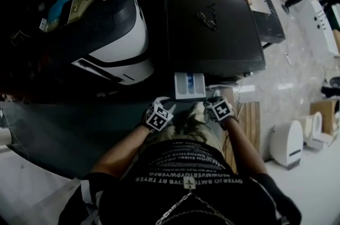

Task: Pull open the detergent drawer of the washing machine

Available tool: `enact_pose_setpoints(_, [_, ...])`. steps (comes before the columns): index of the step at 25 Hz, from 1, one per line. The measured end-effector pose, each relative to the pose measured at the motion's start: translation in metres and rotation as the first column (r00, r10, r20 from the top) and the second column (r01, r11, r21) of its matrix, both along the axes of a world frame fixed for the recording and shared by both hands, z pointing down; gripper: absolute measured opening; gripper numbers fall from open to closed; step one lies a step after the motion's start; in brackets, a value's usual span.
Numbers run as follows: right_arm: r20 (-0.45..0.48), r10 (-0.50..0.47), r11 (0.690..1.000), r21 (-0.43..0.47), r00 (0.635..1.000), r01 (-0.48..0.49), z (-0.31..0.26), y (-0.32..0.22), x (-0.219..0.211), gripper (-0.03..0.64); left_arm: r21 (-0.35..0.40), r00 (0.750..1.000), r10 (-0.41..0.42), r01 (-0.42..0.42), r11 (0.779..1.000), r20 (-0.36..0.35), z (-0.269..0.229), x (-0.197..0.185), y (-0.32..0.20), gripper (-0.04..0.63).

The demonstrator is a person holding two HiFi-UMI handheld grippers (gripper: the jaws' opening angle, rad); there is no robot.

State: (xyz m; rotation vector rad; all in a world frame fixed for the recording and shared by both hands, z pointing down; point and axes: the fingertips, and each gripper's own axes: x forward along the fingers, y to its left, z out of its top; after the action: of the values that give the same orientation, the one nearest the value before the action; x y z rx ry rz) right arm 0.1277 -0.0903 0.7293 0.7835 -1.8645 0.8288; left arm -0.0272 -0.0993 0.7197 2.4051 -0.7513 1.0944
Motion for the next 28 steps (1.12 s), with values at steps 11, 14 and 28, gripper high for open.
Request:
enact_pose_setpoints(11, [-0.009,0.006,1.000,0.019,1.000,-0.006,-0.004,0.004,0.002,0.106,-0.068,1.000,-0.003,0.002,0.998,-0.008,0.009,-0.007,0.012,0.121])
enact_pose_setpoints(14, [-0.067,-0.022,0.998,0.053,0.998,0.025,-0.016,0.006,0.009,0.106,-0.069,0.999,-0.036,0.034,0.997,-0.027,-0.004,-0.013,0.009,0.121])
enact_pose_setpoints(28, [0.227,0.086,0.835,0.515,0.970,-0.194,-0.156,-0.075,-0.028,0.002,0.212,0.942,-0.212,0.270,0.939,-0.260,-0.141,-0.036,-0.078,0.006])
